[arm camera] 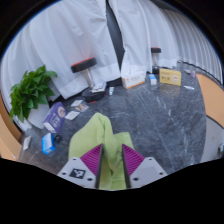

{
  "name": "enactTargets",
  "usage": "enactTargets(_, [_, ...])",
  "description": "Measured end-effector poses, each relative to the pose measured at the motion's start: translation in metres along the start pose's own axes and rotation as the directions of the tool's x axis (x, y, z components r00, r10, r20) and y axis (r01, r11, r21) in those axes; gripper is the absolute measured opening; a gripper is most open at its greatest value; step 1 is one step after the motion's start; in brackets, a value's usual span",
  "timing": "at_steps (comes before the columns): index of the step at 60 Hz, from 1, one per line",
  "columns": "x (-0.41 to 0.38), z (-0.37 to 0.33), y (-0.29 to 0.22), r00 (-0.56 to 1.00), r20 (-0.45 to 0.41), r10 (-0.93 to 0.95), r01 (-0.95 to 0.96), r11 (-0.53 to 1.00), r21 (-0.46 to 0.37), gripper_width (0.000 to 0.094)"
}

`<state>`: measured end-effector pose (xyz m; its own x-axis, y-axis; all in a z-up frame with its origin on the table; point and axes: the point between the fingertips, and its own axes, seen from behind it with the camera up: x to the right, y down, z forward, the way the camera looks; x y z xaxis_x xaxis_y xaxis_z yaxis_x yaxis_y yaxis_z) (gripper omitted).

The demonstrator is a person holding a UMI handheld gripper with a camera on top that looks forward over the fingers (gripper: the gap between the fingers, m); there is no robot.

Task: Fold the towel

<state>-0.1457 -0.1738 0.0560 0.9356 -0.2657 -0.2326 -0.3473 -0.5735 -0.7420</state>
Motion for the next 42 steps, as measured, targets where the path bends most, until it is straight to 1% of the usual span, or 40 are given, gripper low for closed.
enactTargets(1, [0.011,0.001,0.001,1.000,-0.020,-0.008,0.008,1.000,-0.005,0.0438])
enactTargets(3, [0.032,0.000,-0.001,0.998,-0.061,-0.026,0.026,1.000,-0.007,0.0581])
enactTargets(4, [0.042,-0.003,-0.004,0.996,-0.083,-0.033,0.033,0.999,-0.004,0.0686])
enactTargets(7, [0.069,-0.013,-0.014,0.989,-0.139,-0.051,0.052,0.999,0.009,0.0761])
enactTargets(11, [0.087,-0.031,-0.029,0.980,-0.181,-0.087,0.093,0.995,0.025,0.0845])
enactTargets(16, [0.090,-0.059,-0.045,0.968,-0.206,-0.145,0.155,0.987,0.032,0.0852])
enactTargets(26, [0.057,-0.123,-0.055,0.955,-0.202,-0.218,0.234,0.971,0.054,0.0850])
enactTargets(34, [0.019,-0.170,-0.049,0.951,-0.196,-0.240,0.257,0.964,0.068,0.0851])
enactTargets(42, [-0.010,-0.210,-0.030,0.955,-0.192,-0.228,0.244,0.968,0.063,0.0848])
